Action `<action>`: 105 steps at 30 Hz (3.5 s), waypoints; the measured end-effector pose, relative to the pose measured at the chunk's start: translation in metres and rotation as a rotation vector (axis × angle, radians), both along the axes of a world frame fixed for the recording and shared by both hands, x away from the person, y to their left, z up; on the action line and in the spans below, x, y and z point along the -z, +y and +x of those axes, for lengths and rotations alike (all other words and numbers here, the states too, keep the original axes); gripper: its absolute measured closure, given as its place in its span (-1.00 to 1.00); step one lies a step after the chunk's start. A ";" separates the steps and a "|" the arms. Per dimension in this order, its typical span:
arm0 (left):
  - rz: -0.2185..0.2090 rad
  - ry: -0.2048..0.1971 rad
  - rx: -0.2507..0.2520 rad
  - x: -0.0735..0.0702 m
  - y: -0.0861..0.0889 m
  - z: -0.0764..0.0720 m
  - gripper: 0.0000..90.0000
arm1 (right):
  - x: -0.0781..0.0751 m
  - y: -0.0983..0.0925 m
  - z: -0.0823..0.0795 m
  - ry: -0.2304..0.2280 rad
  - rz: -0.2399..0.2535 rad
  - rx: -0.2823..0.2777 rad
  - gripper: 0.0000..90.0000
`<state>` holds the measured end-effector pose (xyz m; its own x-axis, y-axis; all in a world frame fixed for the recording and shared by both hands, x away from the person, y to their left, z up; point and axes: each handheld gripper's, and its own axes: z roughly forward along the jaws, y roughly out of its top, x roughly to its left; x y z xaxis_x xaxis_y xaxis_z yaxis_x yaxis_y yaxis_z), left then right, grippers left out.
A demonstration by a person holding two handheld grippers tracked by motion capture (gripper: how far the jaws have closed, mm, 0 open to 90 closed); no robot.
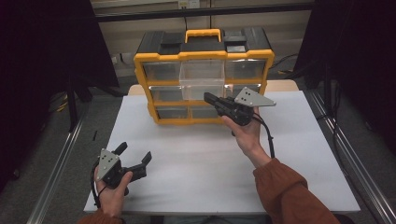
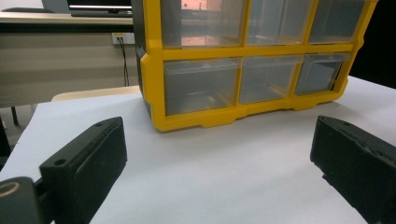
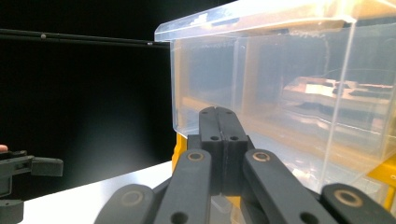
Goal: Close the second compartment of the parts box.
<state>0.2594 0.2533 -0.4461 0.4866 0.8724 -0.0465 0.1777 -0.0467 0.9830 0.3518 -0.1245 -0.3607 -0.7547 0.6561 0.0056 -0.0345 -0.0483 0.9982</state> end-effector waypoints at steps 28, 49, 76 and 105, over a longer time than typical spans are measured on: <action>0.001 0.002 0.019 0.001 -0.001 0.001 -0.92 | -0.001 0.000 0.014 0.005 0.015 0.036 1.00; 0.004 0.000 0.011 0.001 0.000 0.001 -0.92 | -0.001 0.000 0.023 0.004 0.021 0.055 1.00; -0.005 0.003 0.025 0.000 0.000 0.001 -0.92 | -0.005 0.003 0.036 0.003 0.008 0.083 1.00; -0.004 0.005 0.027 0.001 0.000 0.001 -0.92 | -0.007 0.005 0.049 0.011 0.007 0.112 1.00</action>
